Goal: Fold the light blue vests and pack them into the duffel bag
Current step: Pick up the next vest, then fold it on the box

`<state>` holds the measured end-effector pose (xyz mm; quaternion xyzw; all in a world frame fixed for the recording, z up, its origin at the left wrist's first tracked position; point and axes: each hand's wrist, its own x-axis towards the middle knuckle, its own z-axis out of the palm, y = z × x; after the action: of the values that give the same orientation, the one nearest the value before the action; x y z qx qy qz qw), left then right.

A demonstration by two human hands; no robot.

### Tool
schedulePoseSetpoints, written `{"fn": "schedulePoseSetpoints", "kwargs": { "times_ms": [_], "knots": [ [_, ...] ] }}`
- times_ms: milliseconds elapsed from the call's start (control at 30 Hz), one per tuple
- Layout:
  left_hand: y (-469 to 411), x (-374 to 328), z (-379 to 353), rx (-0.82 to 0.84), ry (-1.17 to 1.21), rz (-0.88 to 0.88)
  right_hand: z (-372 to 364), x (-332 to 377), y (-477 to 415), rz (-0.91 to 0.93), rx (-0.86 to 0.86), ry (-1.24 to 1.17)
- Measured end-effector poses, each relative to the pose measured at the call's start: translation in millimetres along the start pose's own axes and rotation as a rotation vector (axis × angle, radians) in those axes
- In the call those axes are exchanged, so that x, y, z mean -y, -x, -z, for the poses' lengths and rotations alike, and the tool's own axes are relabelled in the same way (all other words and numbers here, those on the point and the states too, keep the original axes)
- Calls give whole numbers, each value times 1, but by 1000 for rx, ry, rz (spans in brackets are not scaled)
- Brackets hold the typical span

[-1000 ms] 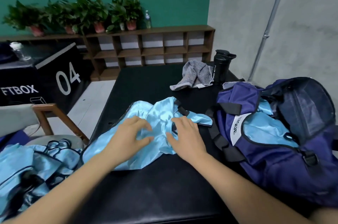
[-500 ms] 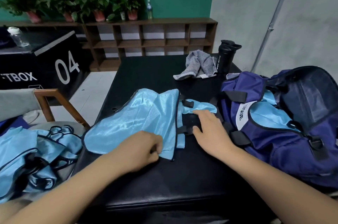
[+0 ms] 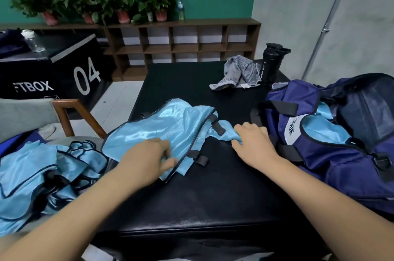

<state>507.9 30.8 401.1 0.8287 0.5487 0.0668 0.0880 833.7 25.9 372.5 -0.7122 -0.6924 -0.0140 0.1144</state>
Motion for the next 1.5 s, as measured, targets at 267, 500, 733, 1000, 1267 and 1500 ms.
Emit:
{"fn": "schedulePoseSetpoints", "kwargs": {
  "times_ms": [267, 500, 733, 1000, 1267, 1500],
  "knots": [
    [9, -13, -13, -18, -11, -91, 78, 22, 20, 24, -82, -384],
    [-1, 44, 32, 144, -172, 142, 119, 1, 27, -77, -144, -521],
    [0, 31, 57, 63, 127, 61, 121, 10, 31, 11, -117, -778],
    [10, -63, 36, -181, 534, -349, 114, 45, 44, 117, 121, -994],
    [19, -109, 27, -591, 617, -309, 106, 65, 56, 107, 160, -1108],
    [16, -106, 31, -508, 712, -312, 113, 61, 58, 175, 159, -1051]
  ]
}}
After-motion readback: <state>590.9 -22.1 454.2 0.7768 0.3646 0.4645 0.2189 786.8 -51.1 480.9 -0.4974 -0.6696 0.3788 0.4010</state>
